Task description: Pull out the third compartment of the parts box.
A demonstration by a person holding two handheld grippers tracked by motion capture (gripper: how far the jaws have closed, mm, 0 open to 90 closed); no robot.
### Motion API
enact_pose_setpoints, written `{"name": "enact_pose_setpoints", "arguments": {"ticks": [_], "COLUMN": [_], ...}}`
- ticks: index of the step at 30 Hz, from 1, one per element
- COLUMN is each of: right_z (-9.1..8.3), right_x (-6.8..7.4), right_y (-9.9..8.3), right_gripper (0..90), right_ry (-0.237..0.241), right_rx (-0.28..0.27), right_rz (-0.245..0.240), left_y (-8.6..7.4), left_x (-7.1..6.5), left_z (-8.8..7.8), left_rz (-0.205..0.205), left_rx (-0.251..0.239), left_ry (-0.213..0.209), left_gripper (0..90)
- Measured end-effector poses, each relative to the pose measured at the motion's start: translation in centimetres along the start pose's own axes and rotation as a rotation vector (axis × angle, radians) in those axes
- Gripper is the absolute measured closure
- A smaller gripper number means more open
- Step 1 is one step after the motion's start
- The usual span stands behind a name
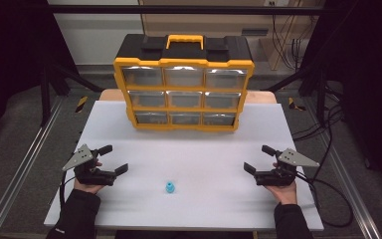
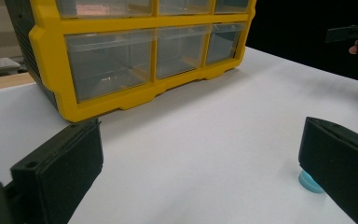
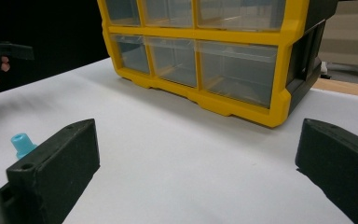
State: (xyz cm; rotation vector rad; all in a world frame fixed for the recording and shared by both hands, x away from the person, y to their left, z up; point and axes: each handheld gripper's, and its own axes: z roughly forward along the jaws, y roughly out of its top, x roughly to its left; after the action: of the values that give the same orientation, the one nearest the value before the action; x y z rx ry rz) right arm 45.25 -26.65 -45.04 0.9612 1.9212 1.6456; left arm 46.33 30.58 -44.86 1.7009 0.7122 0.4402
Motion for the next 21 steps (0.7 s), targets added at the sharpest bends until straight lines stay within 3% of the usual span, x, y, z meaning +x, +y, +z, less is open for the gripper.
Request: {"name": "enact_pose_setpoints", "arguments": {"ticks": [21], "right_z": [0.2], "right_x": [0.9], "right_y": [1.0], "right_gripper": [0.1], "right_ry": [0.014], "right_rx": [0.012], "right_rz": [-0.042], "left_y": [-0.3], "left_x": [0.1], "left_z": [-0.1], "left_rz": [-0.003], "left_rx": [0.004], "left_ry": [0.008], "left_gripper": [0.0]}}
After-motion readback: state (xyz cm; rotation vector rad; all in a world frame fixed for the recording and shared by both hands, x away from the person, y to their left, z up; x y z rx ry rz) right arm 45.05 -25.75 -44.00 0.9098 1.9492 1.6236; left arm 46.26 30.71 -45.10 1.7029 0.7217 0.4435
